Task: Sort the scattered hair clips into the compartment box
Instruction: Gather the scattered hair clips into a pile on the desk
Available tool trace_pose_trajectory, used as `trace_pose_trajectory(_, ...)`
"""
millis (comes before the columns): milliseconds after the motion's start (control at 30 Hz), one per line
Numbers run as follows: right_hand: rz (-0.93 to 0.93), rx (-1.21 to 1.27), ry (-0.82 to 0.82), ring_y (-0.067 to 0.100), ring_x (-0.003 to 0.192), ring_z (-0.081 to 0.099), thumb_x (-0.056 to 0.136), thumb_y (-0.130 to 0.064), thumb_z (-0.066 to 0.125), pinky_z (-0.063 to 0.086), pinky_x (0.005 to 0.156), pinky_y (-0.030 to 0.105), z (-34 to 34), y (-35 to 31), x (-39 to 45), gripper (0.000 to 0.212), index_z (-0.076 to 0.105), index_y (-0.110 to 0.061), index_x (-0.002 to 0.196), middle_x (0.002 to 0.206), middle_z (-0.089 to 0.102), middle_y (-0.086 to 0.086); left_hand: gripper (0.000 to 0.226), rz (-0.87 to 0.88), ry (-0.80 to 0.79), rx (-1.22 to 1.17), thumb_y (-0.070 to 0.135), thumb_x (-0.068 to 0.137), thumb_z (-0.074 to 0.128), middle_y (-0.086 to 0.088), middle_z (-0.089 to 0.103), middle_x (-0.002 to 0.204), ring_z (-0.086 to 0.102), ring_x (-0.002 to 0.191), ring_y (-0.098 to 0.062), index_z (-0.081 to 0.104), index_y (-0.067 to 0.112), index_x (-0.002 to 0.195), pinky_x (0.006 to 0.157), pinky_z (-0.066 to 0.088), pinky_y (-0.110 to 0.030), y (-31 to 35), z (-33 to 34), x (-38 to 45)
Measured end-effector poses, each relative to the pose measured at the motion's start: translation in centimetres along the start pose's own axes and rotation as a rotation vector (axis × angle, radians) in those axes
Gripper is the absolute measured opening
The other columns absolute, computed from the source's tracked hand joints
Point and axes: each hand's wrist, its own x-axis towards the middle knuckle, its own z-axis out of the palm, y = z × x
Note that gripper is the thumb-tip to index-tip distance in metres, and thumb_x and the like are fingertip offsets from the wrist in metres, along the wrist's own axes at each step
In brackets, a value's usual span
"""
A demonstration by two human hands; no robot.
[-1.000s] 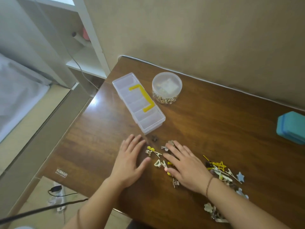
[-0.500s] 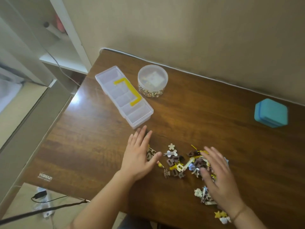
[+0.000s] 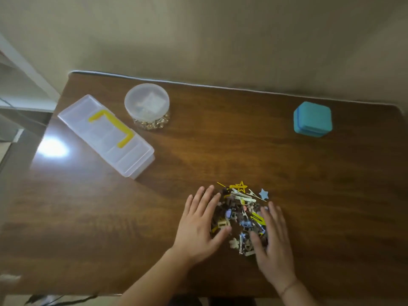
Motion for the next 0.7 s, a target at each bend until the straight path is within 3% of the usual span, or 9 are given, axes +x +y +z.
trace_pose_trajectory(233,-0.105,0.02,-0.014,0.015,0.15,0.001,0.095,-0.061,0.027,0.02,0.118,0.047,0.9,-1.6,1.9,0.065,0.024,-0.028,0.15,0.162,0.011,-0.005,0.074,-0.005,0.056,-0.063,0.068,0.096,0.035,0.009,0.006,0.169,-0.002,0.156,-0.016,0.017,0.033,0.158,0.124,0.001,-0.044,2.7,2.0,0.0)
trace_pose_trajectory(400,-0.077,0.117,0.089,0.014,0.149,0.007,0.095,-0.056,0.031,0.014,0.118,0.043,-0.9,0.0,2.5,0.062,0.034,-0.023,0.147,0.161,0.018,-0.007,0.07,-0.032,0.122,-0.141,0.064,0.097,0.035,0.007,0.013,0.168,0.003,0.156,-0.015,0.03,0.027,0.156,0.125,0.003,-0.046,1.5,0.8,1.5)
trace_pose_trajectory(567,0.031,0.007,0.037,0.011,0.149,-0.001,0.096,-0.058,0.023,0.015,0.12,0.048,-1.2,2.9,2.3,0.066,0.029,-0.021,0.15,0.161,0.013,-0.008,0.074,0.012,0.003,-0.153,0.068,0.097,0.03,0.009,0.009,0.169,-0.002,0.155,-0.008,0.027,0.025,0.158,0.126,0.008,-0.046,1.1,0.1,4.6)
trace_pose_trajectory(700,0.035,-0.114,0.001,0.015,0.15,-0.004,0.097,-0.06,0.018,0.004,0.121,0.044,-0.2,1.9,2.6,0.066,0.028,-0.023,0.151,0.161,0.015,-0.006,0.073,0.04,-0.02,-0.113,0.067,0.097,0.032,0.01,0.015,0.167,0.001,0.155,-0.008,0.03,0.025,0.156,0.126,0.01,-0.048,1.8,1.0,4.5)
